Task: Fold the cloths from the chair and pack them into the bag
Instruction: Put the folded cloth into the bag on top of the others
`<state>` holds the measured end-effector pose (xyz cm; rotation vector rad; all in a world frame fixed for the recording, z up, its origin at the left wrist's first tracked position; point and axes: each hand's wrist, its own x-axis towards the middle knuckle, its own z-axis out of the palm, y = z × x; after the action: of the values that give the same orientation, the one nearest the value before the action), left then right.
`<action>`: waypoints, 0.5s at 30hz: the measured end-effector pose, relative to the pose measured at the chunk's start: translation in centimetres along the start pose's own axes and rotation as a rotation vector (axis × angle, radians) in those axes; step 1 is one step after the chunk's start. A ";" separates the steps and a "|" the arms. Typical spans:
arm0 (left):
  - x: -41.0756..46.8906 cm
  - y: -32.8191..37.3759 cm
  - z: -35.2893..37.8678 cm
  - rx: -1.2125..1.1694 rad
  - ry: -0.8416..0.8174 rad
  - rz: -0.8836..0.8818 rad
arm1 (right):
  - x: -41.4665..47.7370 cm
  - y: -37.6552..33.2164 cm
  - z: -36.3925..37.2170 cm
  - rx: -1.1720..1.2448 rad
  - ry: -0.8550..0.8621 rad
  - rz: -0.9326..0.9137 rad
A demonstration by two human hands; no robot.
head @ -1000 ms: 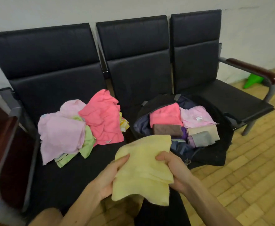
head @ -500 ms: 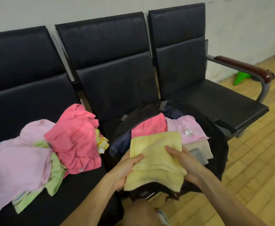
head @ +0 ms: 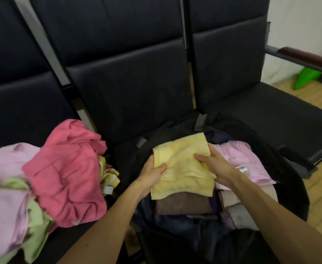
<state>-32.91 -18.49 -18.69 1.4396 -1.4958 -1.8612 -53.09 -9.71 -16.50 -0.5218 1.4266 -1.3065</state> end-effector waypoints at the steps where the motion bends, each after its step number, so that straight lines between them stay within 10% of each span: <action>1: 0.5 -0.1 -0.1 0.027 0.014 0.009 | 0.4 0.3 -0.1 -0.034 0.000 -0.014; 15: 0.5 2.5 -0.9 0.352 0.032 -0.029 | -0.2 -1.4 1.7 -0.779 0.163 -0.020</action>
<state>-33.10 -20.30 -16.65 1.6403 -1.8652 -1.6386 -51.98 -10.61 -14.89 -0.9504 2.0672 -0.7774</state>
